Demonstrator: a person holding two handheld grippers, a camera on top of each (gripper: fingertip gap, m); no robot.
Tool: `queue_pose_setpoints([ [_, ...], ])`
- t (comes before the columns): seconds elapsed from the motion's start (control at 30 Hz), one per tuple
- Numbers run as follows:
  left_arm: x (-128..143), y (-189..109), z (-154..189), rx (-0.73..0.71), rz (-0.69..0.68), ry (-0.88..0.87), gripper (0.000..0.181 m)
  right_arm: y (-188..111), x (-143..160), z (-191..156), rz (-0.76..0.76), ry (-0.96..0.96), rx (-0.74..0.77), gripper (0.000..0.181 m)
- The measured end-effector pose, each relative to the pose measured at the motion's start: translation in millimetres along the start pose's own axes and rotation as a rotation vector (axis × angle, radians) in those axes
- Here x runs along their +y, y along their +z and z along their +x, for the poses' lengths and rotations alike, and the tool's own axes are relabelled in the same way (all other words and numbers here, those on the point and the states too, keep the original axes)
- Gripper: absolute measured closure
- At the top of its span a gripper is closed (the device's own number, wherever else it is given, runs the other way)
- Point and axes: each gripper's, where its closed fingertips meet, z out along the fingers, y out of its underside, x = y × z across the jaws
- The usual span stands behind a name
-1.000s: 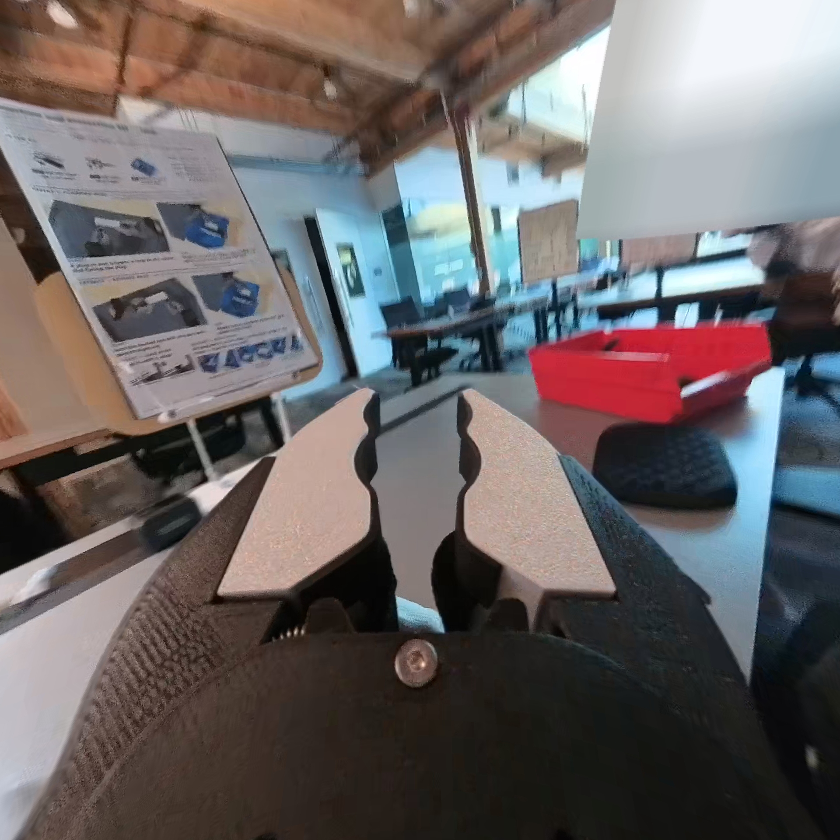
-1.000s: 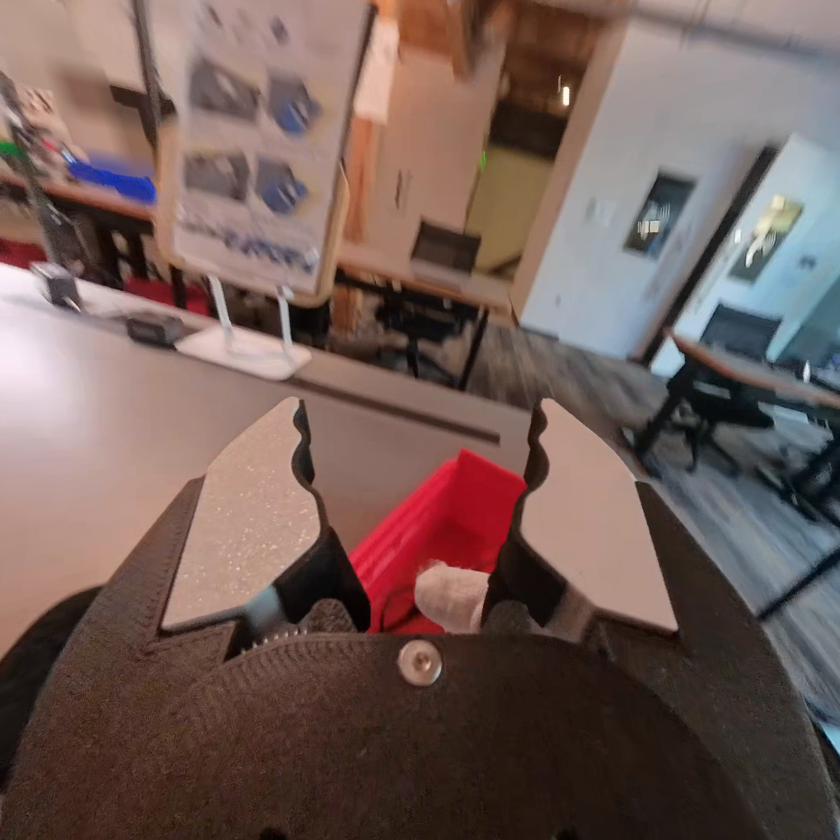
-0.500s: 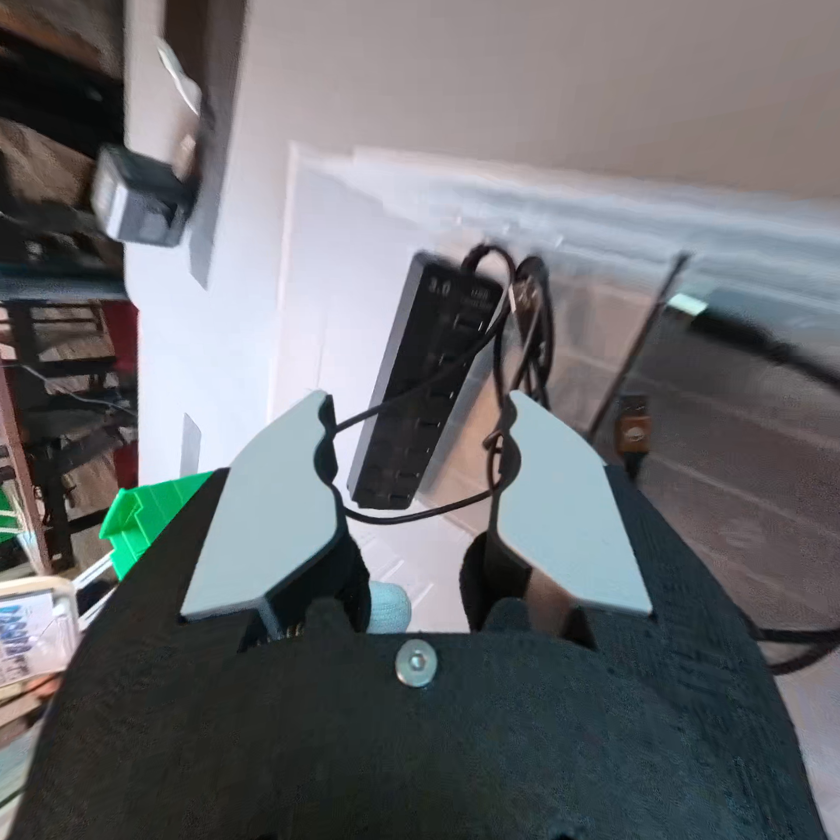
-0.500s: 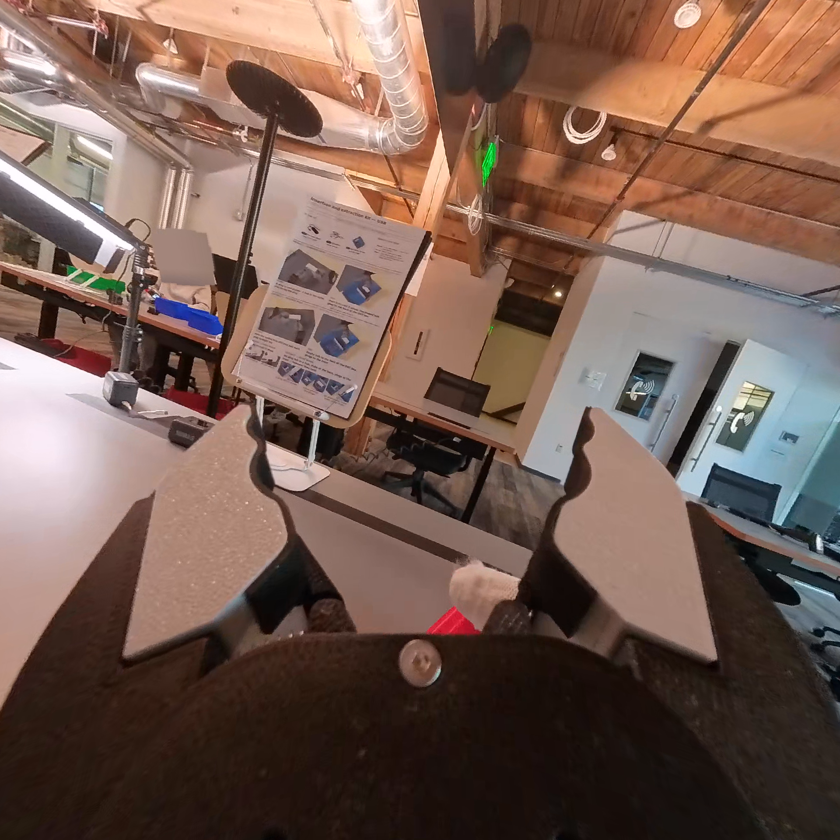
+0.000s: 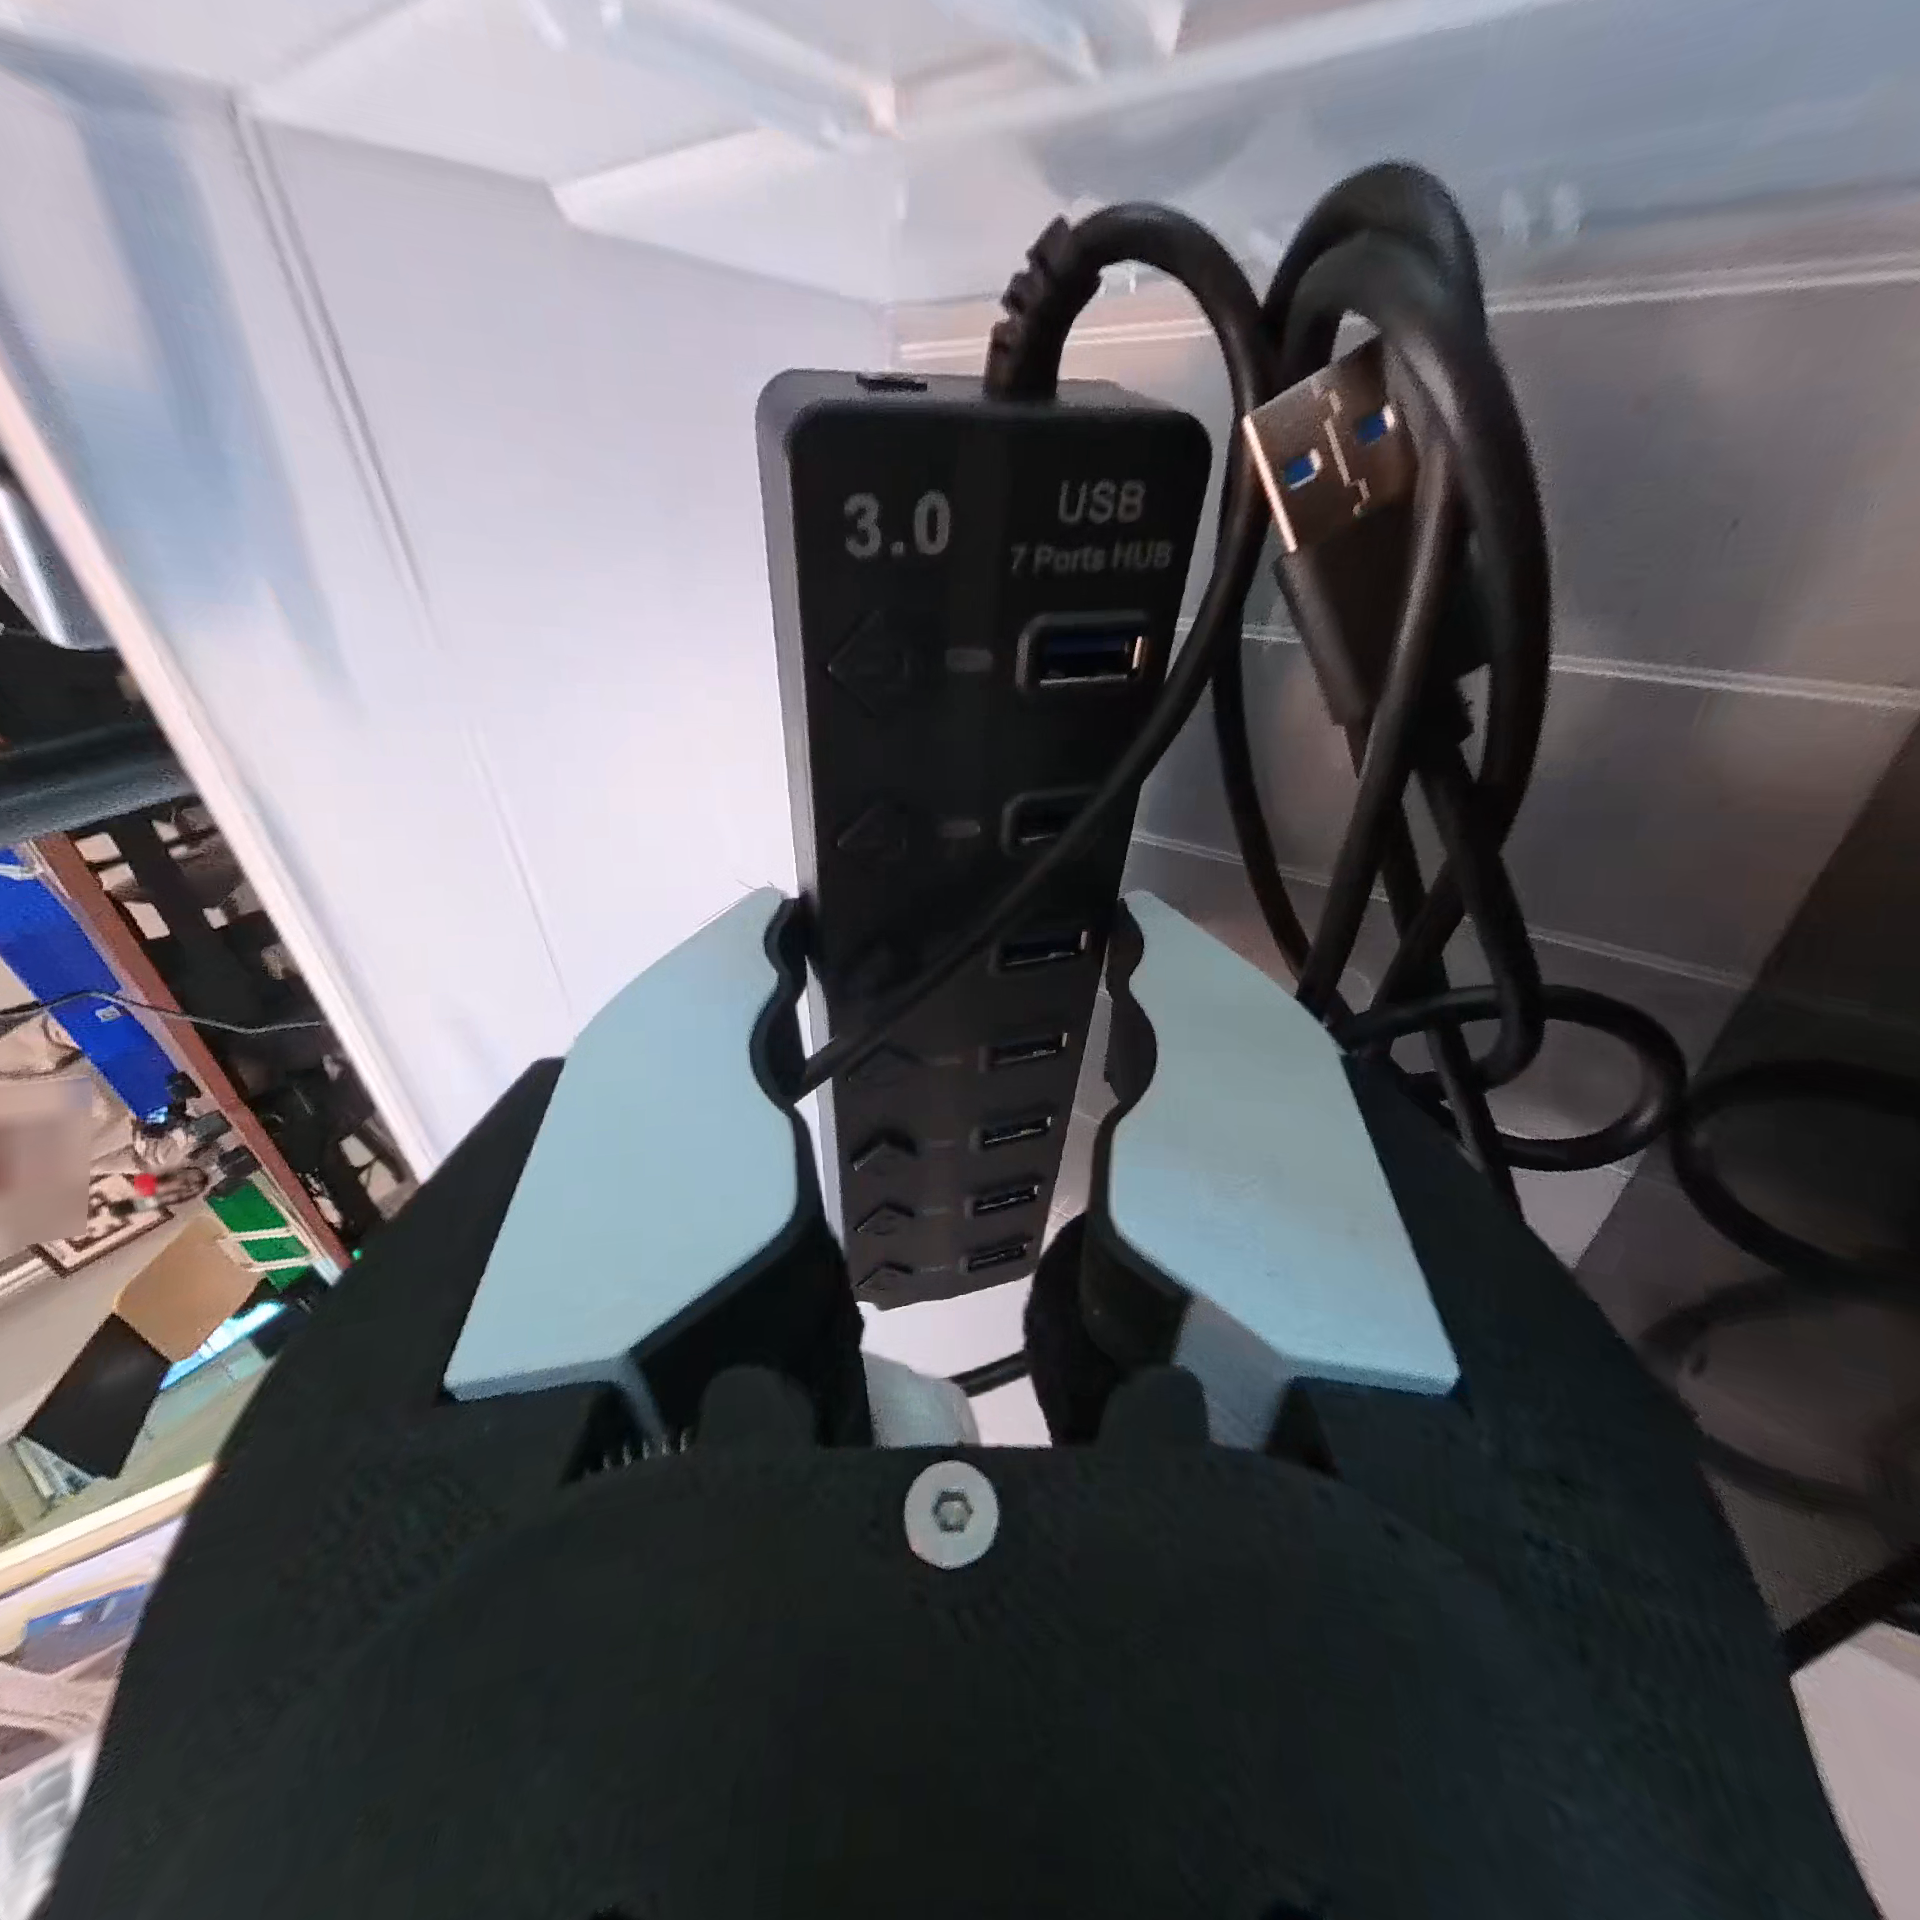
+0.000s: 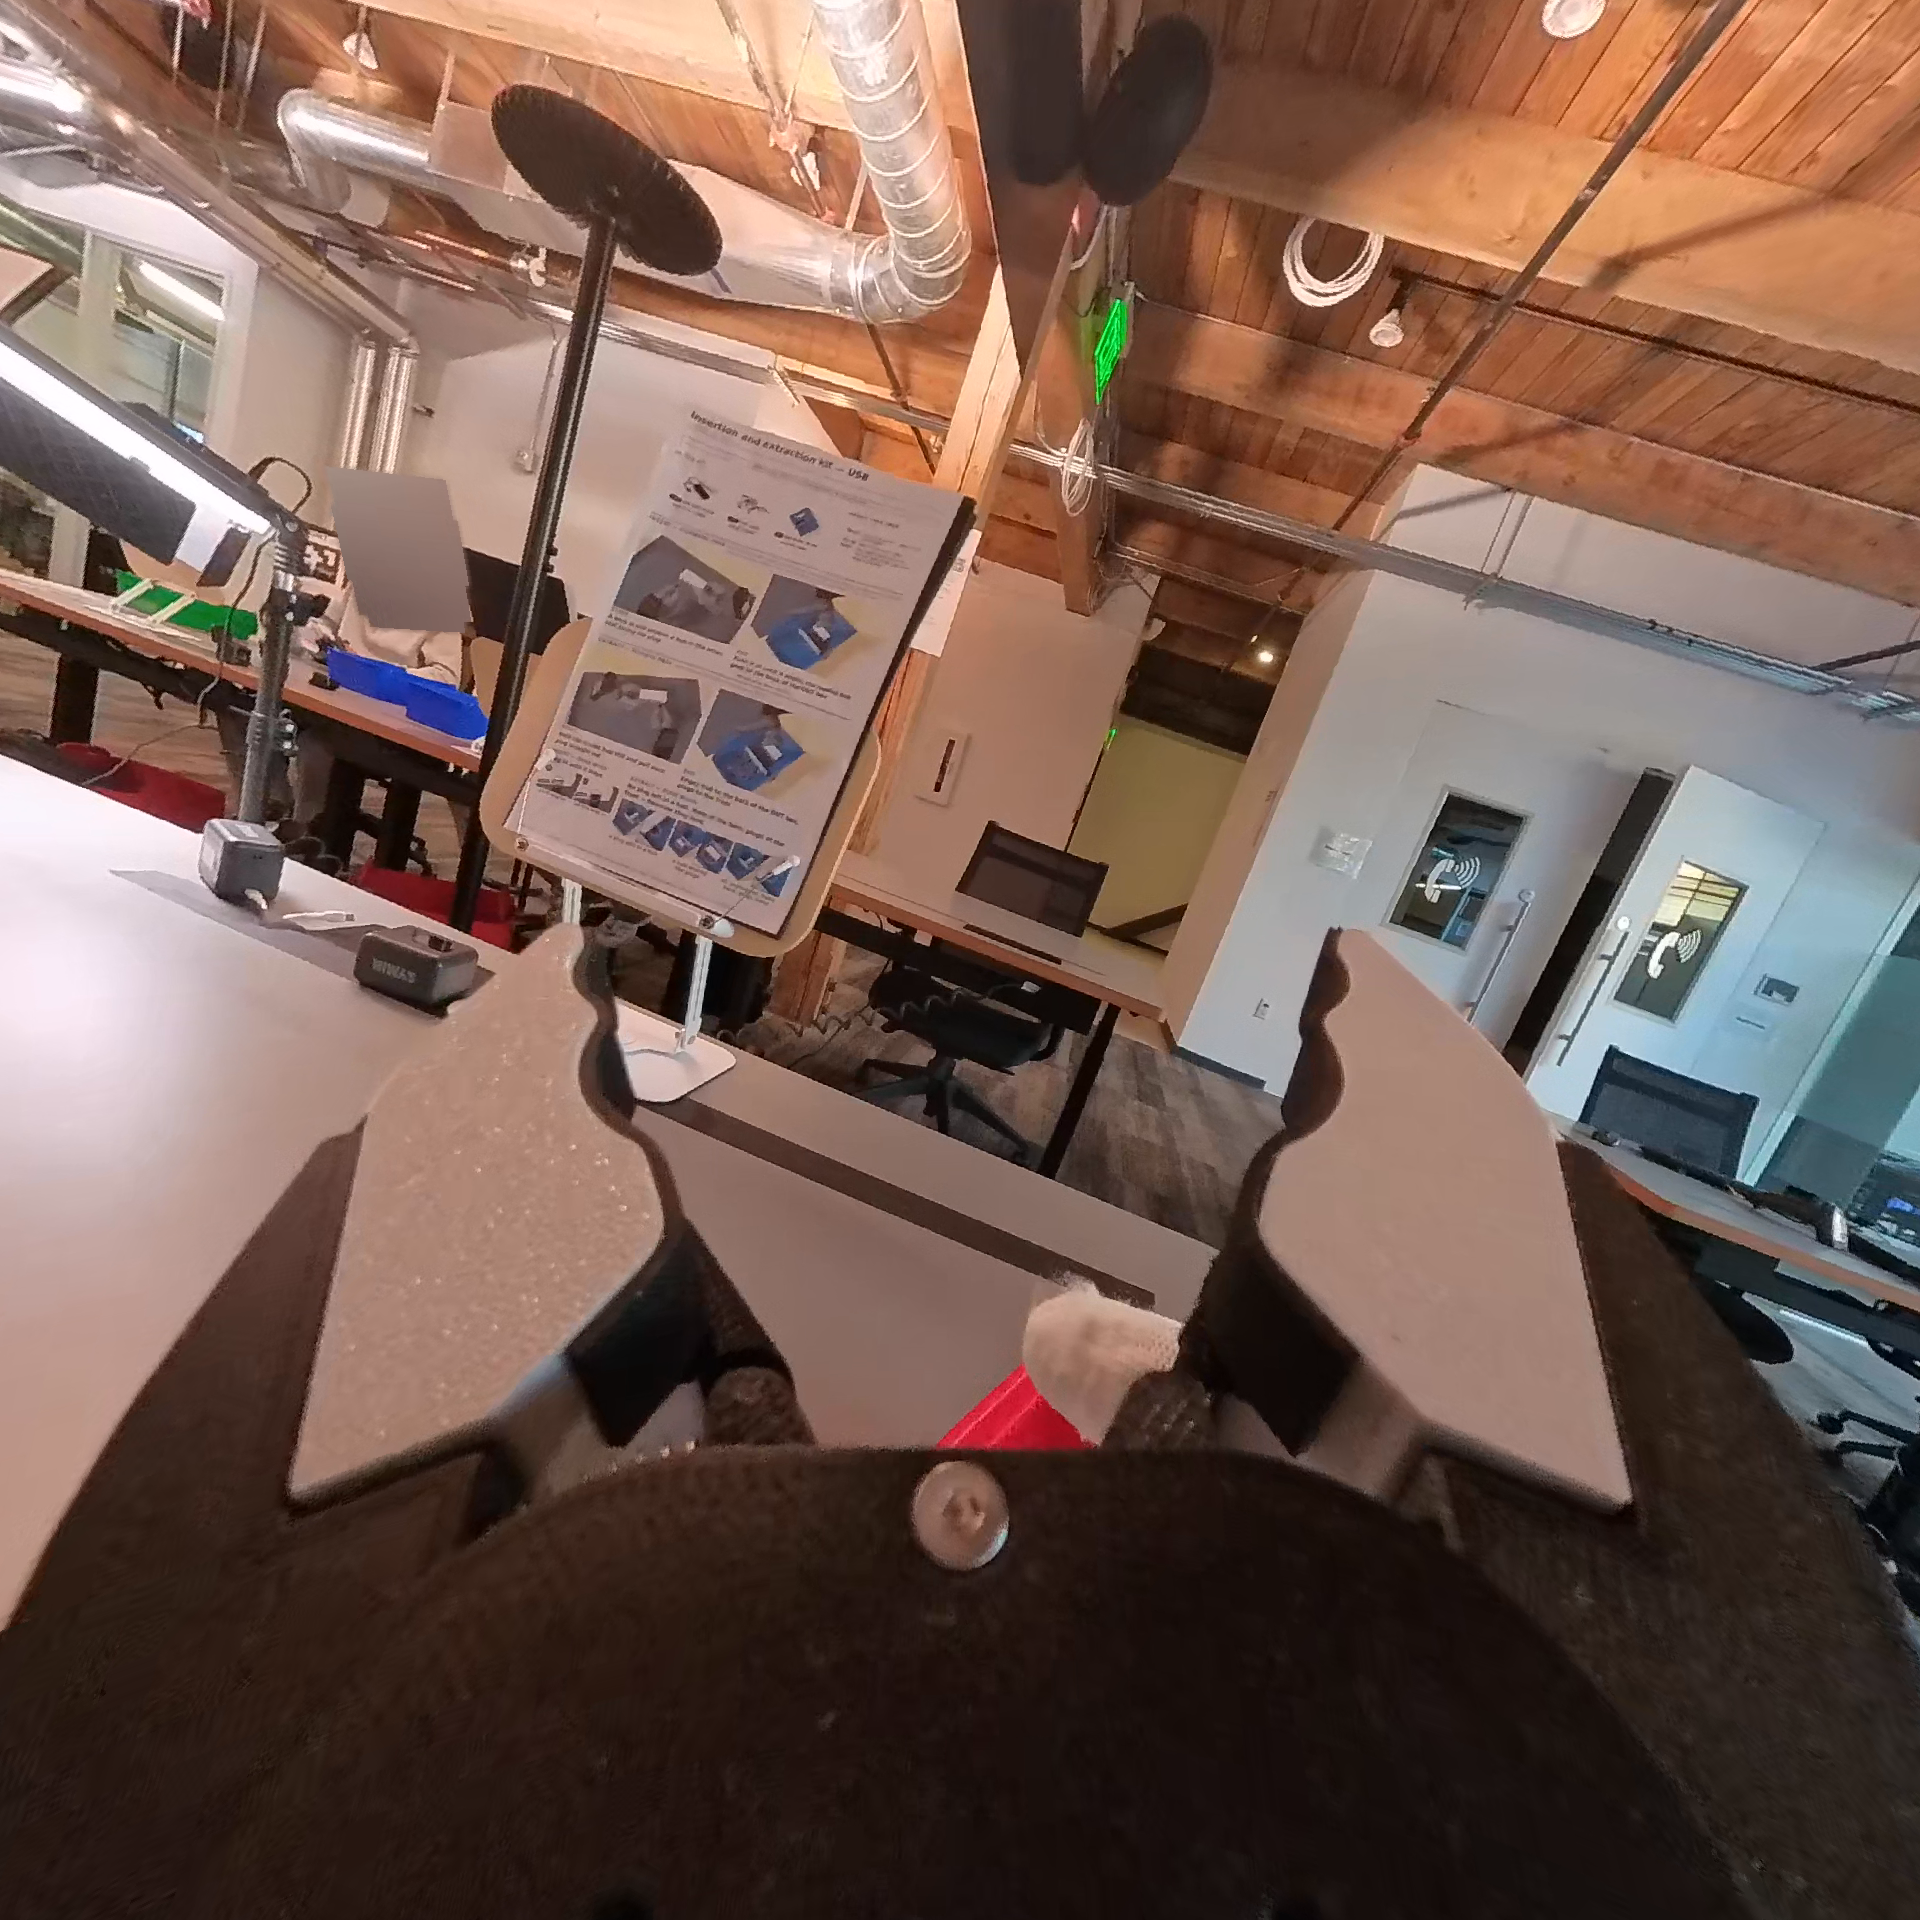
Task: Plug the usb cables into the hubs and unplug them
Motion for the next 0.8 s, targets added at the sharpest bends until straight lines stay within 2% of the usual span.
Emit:
queue_pose_setpoints([
  [0.17, 7.5, -3.4, -0.8, -0.035, -0.017, -0.016, 0.126, 4.0, 6.4, -3.8, -0.023, -0.015, -0.015, 0.058],
  [0.27, 9.0, -20.6, -14.2, -0.114, 0.005, -0.056, 0.126, 5.2, 7.5, -5.4, -0.026, -0.015, -0.022, 0.058],
  [0.4, 5.8, -67.1, -47.3, -0.256, 0.125, -0.18, 0.126, 6.3, 8.2, -6.8, -0.027, -0.015, -0.028, 0.059],
  [0.6, 3.2, -133.4, -79.5, -0.396, 0.222, -0.269, 0.126, 7.3, 6.1, -12.1, -0.021, -0.012, -0.048, 0.06],
  [0.8, -24.5, -203.0, -118.5, -0.546, 0.374, -0.386, 0.126, 7.7, 1.9, -21.2, -0.019, -0.023, -0.071, 0.061],
])
